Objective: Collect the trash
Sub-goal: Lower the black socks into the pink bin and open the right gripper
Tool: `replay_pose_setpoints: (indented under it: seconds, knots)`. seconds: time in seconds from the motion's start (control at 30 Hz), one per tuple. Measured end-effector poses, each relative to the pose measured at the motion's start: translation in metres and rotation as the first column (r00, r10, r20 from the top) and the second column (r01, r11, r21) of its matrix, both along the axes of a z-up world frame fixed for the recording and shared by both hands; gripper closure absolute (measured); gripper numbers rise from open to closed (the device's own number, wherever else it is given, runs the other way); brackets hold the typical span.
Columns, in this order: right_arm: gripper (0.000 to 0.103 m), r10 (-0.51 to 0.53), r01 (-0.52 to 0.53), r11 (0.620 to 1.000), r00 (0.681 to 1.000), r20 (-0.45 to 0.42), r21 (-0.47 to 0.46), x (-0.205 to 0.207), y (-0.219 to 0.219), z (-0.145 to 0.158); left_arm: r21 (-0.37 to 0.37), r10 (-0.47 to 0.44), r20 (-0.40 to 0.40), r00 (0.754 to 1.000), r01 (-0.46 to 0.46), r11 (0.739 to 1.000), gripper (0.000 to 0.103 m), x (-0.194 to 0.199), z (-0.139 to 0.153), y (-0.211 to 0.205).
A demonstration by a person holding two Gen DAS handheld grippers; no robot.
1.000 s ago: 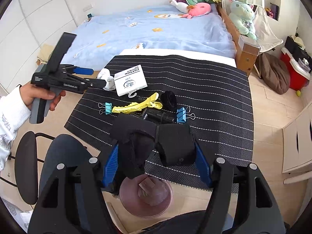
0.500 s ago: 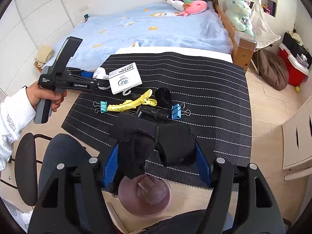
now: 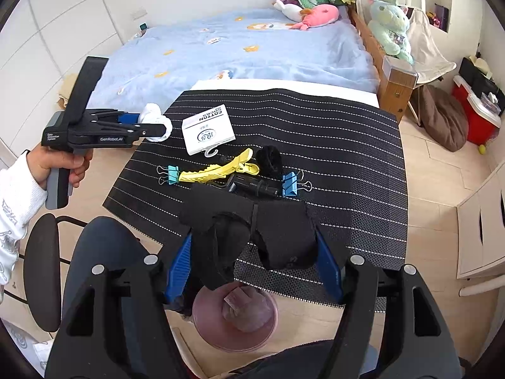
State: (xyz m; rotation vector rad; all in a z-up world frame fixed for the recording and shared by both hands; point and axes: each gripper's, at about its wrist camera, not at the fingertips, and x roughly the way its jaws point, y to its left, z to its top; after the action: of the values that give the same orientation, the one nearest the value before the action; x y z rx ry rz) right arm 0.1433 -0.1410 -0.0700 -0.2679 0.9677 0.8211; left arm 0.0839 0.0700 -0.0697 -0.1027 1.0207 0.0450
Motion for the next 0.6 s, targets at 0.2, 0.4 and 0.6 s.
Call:
replay_pose_setpoints:
  seconds: [0.2,0.4,0.6]
  knots:
    - [0.035,0.013,-0.014,1.0,1.0,0.026,0.013,-0.009,-0.004,0.011,0.002,-0.014,0.06,0.998,0.014,1.0,0.046,-0.026,0.024,-0.021]
    - [0.035,0.037,-0.039,0.999,0.998,0.057,0.024,-0.026,-0.009,0.025,0.01,-0.055,0.117,0.992,0.054,0.999,0.046,-0.056,0.044,-0.057]
    - [0.034,0.06,-0.062,0.998,0.994,0.086,0.025,-0.047,-0.013,0.034,-0.019,-0.072,0.163,0.984,0.076,0.997,0.046,-0.08,0.052,-0.089]
